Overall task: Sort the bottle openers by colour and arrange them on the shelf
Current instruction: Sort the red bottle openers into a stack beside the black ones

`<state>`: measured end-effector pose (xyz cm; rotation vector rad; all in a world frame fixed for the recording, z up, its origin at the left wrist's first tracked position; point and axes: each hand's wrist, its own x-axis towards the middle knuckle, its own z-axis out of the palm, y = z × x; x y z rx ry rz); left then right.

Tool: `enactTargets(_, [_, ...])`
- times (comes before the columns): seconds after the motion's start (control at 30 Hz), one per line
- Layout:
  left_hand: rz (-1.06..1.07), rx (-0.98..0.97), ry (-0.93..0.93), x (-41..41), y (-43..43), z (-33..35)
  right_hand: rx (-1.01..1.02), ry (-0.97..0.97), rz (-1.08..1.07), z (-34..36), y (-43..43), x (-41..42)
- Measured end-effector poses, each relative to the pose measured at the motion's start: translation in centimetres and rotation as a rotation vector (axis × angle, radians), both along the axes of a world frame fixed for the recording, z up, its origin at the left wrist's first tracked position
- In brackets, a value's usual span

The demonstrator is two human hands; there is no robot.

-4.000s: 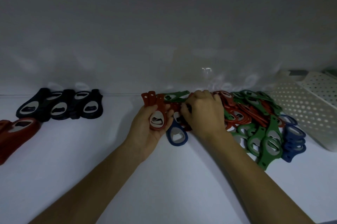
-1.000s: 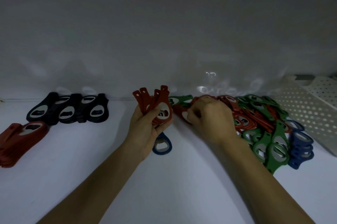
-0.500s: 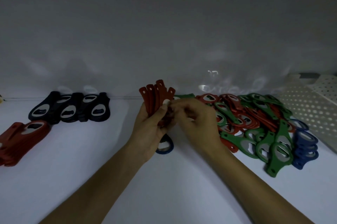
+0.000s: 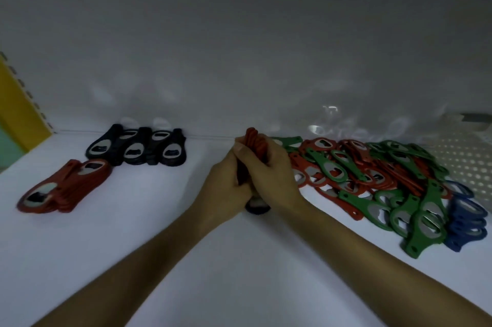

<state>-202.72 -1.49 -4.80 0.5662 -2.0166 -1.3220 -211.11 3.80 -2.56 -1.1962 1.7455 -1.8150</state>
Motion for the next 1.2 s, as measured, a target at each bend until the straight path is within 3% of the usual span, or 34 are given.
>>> enactTargets(0.1, [0.106, -0.195, -0.089, 3.7, -1.2, -0.2, 0.033, 0.019, 0.1, -0.1, -0.9, 2.8])
enactTargets(0.23, [0.129, -0.296, -0.25, 7.0, -1.4, -0.8, 0.054, -0.048, 0.136, -0.9, -1.5, 5.1])
enactTargets(0.53, [0.217, -0.443, -0.493, 6.2, -1.7, -1.2, 0.137, -0.399, 0.239, -0.5, -1.9, 5.7])
enactTargets(0.73, [0.277, -0.441, -0.444, 6.6, -2.4, -0.7, 0.134, -0.478, 0.296, -0.1, -1.8, 4.9])
enactTargets(0.97, [0.055, -0.142, -0.38, 8.2, -3.1, 0.3, 0.177, -0.208, 0.531, -0.2, -2.2, 4.7])
enactTargets(1.2, [0.206, -0.264, -0.395, 8.2, -2.9, 0.1, 0.132, -0.306, 0.296, -0.4, -3.4, 5.9])
